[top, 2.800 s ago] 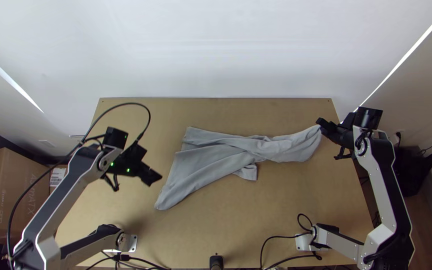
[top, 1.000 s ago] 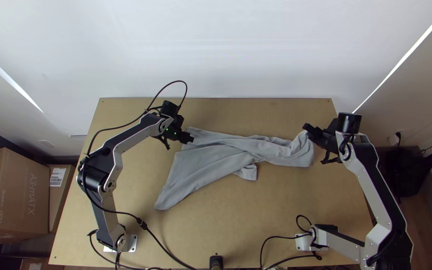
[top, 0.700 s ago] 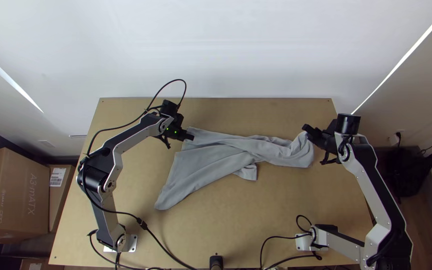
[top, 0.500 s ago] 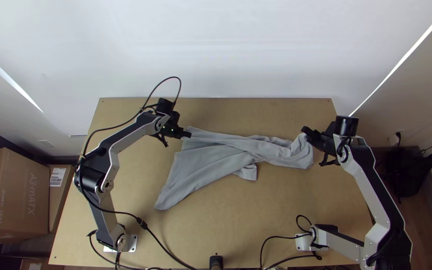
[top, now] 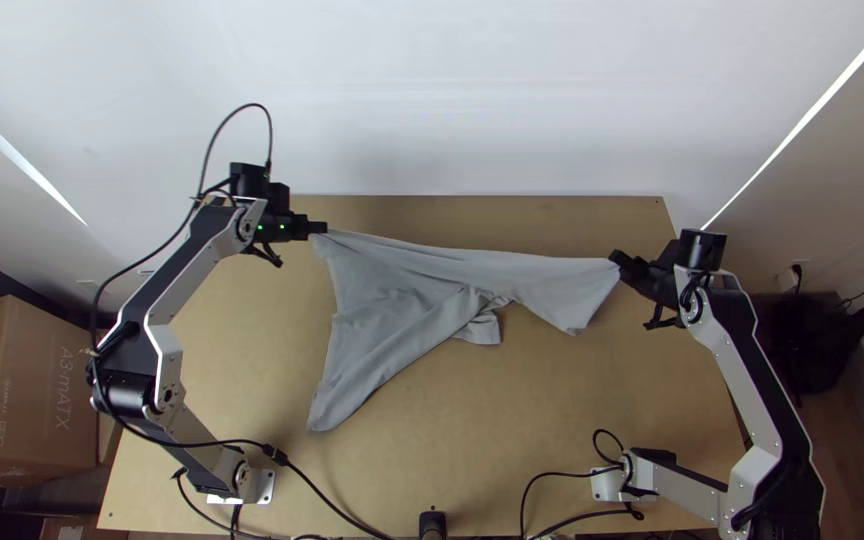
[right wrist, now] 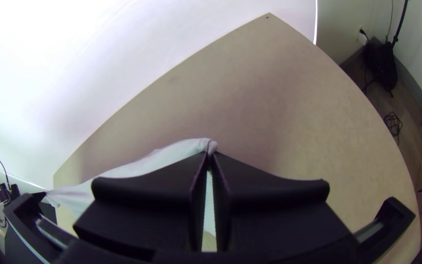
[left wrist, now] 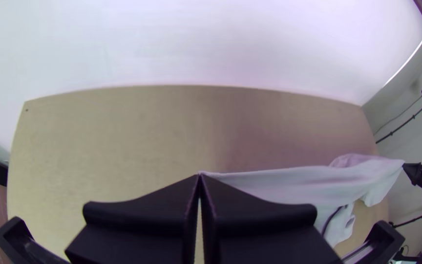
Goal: Fold the t-shirt
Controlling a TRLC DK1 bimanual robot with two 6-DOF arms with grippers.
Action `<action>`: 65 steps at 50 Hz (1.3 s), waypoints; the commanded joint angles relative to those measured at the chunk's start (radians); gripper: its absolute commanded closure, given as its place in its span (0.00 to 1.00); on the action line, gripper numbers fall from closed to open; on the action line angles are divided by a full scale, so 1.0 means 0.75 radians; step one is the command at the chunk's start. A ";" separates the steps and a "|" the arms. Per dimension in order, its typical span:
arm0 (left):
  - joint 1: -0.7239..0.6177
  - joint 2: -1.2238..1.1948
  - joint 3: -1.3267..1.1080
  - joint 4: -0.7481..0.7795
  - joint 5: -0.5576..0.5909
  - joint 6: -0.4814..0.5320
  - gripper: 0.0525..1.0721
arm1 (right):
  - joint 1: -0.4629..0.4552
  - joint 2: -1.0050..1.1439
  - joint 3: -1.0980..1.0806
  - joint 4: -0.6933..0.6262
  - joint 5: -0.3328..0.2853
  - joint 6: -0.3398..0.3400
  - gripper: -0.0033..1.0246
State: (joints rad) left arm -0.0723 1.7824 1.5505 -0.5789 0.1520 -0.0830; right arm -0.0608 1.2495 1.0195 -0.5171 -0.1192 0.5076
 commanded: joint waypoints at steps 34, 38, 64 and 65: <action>0.258 -0.297 0.731 0.074 -0.096 -0.043 0.97 | 0.136 0.345 1.150 0.035 0.032 -0.288 0.98; 0.266 -0.294 0.837 0.068 -0.123 -0.043 0.97 | 0.136 0.359 1.253 0.035 0.032 -0.296 0.98; 0.268 -0.822 0.853 0.046 -0.190 -0.049 0.98 | 0.257 -0.189 1.326 0.070 0.028 -0.176 0.98; 0.268 -0.843 0.851 0.038 -0.190 -0.057 0.98 | 0.271 -0.214 1.316 0.070 0.028 -0.176 0.98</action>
State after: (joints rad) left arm 0.1139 1.2625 2.1807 -0.5526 0.0353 -0.1028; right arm 0.1078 1.2137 1.9907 -0.5011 -0.1196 0.3454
